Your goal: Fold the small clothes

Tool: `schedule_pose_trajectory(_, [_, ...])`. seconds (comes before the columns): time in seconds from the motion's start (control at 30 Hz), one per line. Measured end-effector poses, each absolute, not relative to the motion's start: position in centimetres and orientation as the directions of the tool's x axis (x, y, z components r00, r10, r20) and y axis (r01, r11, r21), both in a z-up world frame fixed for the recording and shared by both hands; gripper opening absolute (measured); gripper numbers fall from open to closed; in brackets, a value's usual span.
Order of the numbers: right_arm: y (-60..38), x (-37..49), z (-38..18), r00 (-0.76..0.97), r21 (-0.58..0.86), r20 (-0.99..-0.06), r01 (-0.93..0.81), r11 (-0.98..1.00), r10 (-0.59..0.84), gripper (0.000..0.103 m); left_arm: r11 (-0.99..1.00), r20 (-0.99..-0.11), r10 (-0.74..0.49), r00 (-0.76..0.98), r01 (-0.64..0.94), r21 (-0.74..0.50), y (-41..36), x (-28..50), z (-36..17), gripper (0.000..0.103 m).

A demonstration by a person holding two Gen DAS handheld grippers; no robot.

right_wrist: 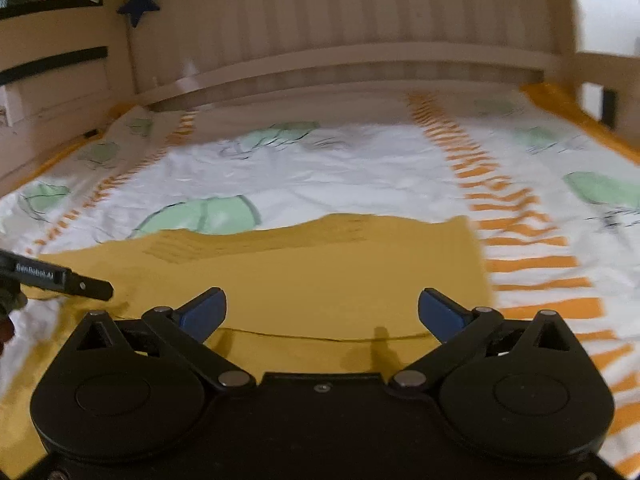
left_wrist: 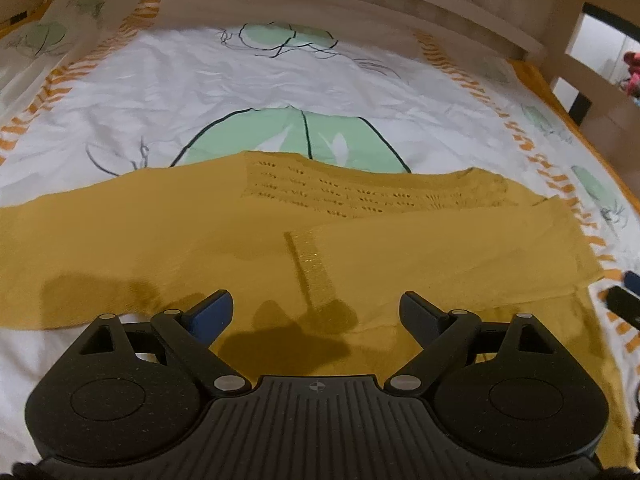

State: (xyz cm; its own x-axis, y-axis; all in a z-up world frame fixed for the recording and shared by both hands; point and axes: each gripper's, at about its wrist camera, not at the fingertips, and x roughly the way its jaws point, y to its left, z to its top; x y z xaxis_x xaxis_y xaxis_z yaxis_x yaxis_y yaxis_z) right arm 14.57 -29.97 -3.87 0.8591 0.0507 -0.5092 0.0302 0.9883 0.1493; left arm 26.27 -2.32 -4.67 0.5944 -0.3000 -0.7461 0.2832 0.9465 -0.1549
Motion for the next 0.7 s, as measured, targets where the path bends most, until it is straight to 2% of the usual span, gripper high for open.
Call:
schedule_pose_trajectory(0.2, [-31.2, 12.9, -5.0, 0.891, 0.159, -0.451, 0.018, 0.987, 0.056, 0.102, 0.95, -0.755, -0.275, 0.595, 0.287, -0.12, -3.8, 27.1, -5.7, 0.089])
schedule_pose_trajectory(0.23, [-31.3, 12.9, -5.2, 0.89, 0.161, -0.451, 0.013, 0.987, 0.062, 0.102, 0.95, -0.757, -0.275, 0.593, 0.289, -0.12, -4.0, 27.2, -5.8, 0.085])
schedule_pose_trajectory(0.27, [-31.3, 12.9, -5.4, 0.889, 0.16, -0.454, 0.011, 0.987, 0.064, 0.102, 0.949, -0.758, -0.279, 0.589, 0.291, -0.123, -4.2, 27.4, -6.0, 0.076])
schedule_pose_trajectory(0.5, [-32.1, 12.9, -6.4, 0.876, 0.19, -0.473, -0.002, 0.982, 0.093, 0.102, 0.95, -0.777, -0.281, 0.563, 0.28, -0.14, -5.0, 28.4, -6.8, 0.065])
schedule_pose_trajectory(0.6, [-32.1, 12.7, -6.3, 0.879, 0.175, -0.468, -0.005, 0.985, 0.088, 0.102, 0.951, -0.776, -0.283, 0.564, 0.27, -0.15, -5.0, 28.7, -6.6, 0.052])
schedule_pose_trajectory(0.67, [-32.0, 12.7, -6.3, 0.88, 0.165, -0.467, -0.012, 0.986, 0.089, 0.102, 0.955, -0.774, -0.273, 0.571, 0.258, -0.146, -5.1, 28.7, -6.4, 0.038])
schedule_pose_trajectory(0.7, [-32.0, 12.7, -6.3, 0.88, 0.164, -0.467, -0.012, 0.986, 0.089, 0.102, 0.957, -0.775, -0.265, 0.574, 0.254, -0.14, -5.2, 28.7, -6.3, 0.035])
